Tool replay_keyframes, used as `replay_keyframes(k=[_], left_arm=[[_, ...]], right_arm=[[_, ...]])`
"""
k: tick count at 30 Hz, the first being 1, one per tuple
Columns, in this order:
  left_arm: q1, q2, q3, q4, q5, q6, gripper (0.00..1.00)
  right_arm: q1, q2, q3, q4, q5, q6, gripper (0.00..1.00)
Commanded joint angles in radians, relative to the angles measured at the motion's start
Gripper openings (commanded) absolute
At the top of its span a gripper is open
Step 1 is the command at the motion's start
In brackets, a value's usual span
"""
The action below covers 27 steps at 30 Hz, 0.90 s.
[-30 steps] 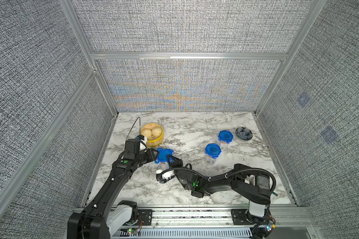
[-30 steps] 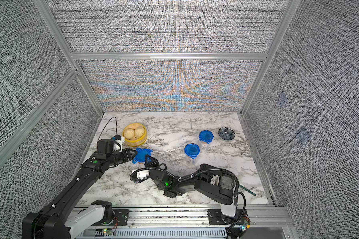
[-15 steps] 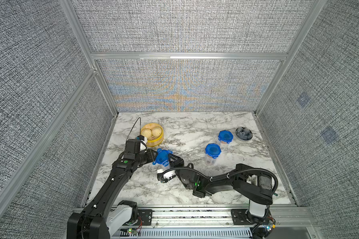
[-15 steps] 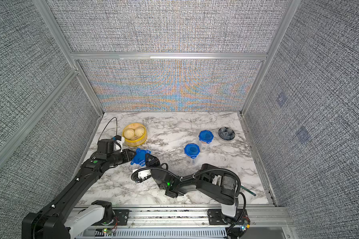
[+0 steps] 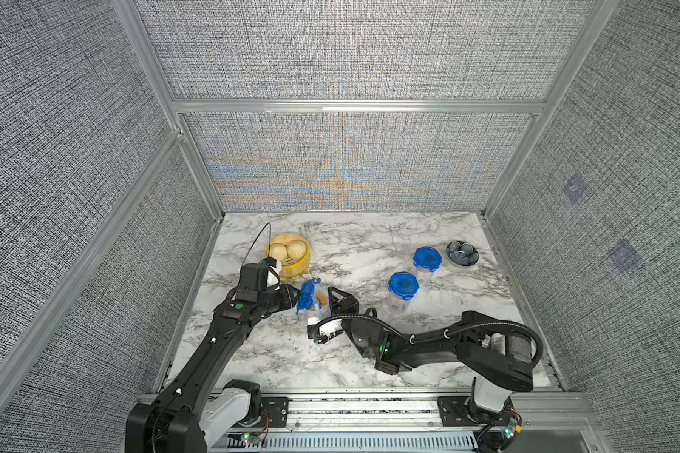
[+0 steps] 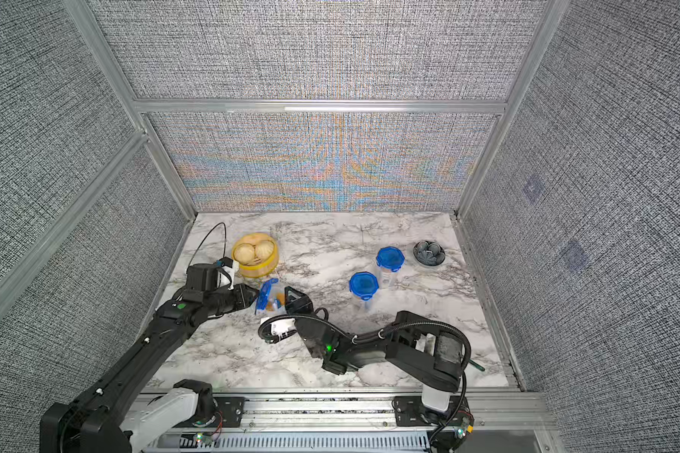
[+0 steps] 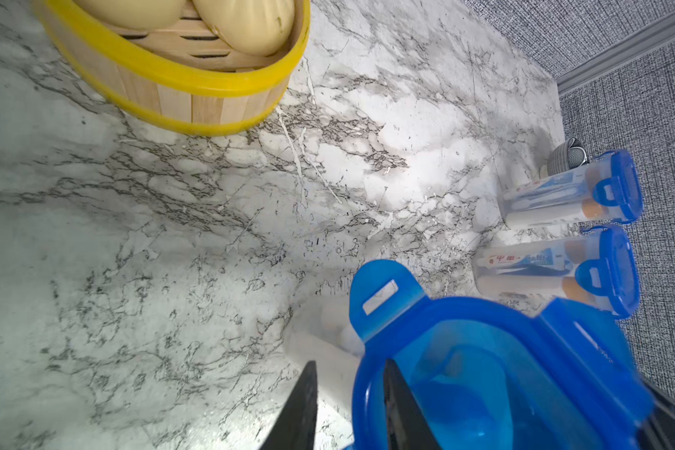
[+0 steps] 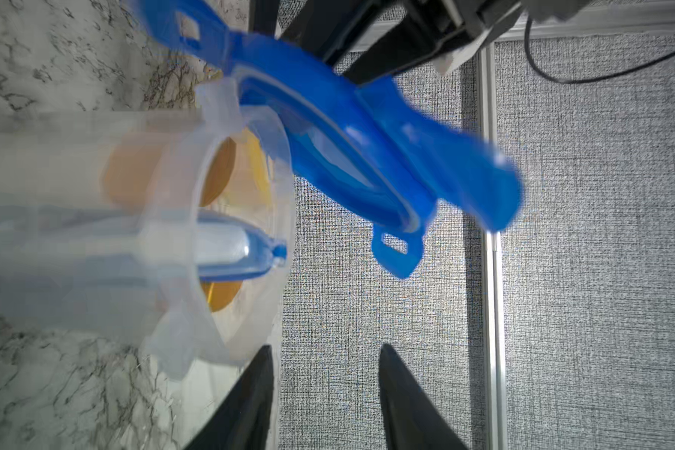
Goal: Pack away toiletry kits
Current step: Close the lid on the container.
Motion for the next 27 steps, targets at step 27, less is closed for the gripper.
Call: replay_keyframes(k=[27], left_arm=[[-0.014, 0.002, 0.015, 0.0, 0.068, 0.038, 0.3]], right_arm=[[-0.279, -0.424, -0.084, -0.593, -0.566, 0.788, 0.71]])
